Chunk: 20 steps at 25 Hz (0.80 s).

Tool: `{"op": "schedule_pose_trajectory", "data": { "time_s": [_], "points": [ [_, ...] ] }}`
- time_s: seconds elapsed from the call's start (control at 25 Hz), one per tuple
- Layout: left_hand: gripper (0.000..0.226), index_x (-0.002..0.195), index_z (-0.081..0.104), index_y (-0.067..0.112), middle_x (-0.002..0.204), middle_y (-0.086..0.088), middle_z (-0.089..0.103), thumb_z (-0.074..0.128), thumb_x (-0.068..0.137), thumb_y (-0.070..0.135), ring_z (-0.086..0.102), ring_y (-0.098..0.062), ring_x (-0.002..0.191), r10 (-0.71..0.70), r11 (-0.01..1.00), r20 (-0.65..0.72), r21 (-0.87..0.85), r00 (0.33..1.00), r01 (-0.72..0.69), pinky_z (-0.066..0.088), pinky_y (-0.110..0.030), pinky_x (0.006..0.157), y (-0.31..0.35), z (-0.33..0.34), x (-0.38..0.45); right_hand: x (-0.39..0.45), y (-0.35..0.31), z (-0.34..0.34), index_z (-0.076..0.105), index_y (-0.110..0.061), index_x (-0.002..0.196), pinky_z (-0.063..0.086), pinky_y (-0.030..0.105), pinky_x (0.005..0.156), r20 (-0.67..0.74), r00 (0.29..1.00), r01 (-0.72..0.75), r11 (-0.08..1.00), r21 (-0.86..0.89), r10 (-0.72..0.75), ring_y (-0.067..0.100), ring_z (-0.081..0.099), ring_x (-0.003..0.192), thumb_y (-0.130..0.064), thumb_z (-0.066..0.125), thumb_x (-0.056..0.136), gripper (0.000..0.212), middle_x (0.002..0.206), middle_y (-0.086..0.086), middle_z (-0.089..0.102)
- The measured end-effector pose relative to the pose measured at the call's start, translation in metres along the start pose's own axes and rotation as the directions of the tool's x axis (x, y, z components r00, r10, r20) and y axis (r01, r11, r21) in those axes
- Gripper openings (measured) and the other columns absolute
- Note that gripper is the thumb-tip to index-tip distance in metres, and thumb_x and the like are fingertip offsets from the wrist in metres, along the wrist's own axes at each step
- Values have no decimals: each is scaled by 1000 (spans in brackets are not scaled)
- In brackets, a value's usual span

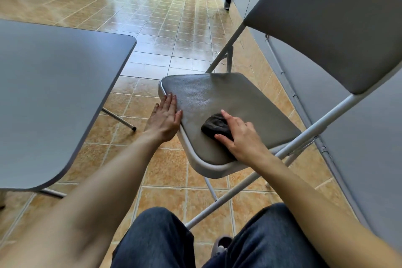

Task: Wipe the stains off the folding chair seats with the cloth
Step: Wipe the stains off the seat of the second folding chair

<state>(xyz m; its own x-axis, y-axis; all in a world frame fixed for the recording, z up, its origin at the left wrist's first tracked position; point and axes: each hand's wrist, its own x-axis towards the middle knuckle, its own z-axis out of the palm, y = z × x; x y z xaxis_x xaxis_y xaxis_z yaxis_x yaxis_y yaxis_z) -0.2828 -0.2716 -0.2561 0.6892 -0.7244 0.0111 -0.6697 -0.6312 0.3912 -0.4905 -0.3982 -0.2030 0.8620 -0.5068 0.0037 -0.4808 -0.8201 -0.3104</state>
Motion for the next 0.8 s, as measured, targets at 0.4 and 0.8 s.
{"op": "schedule_pose_trajectory", "data": {
  "time_s": [0.4, 0.8],
  "points": [
    [62, 155, 1, 13, 164, -3, -7, 22, 102, 38, -7, -15, 152, -40, 996, 94, -73, 995, 47, -3, -39, 123, 5, -7, 1, -34, -22, 12, 58, -30, 130, 49, 28, 93, 0, 929, 346, 869, 354, -370, 12, 62, 108, -25, 64, 85, 45, 121, -6, 64],
    [22, 109, 67, 3, 101, -14, 70, 62, 90, 13, 64, -19, 98, 155, 445, -57, -888, 986, -121, 50, -27, 88, 31, -80, -66, 10, -36, -43, 57, -5, 117, 55, 29, 61, 422, 873, -431, 20, 902, -242, 30, 62, 85, -34, 54, 90, 39, 103, 19, 61]
  ]
}}
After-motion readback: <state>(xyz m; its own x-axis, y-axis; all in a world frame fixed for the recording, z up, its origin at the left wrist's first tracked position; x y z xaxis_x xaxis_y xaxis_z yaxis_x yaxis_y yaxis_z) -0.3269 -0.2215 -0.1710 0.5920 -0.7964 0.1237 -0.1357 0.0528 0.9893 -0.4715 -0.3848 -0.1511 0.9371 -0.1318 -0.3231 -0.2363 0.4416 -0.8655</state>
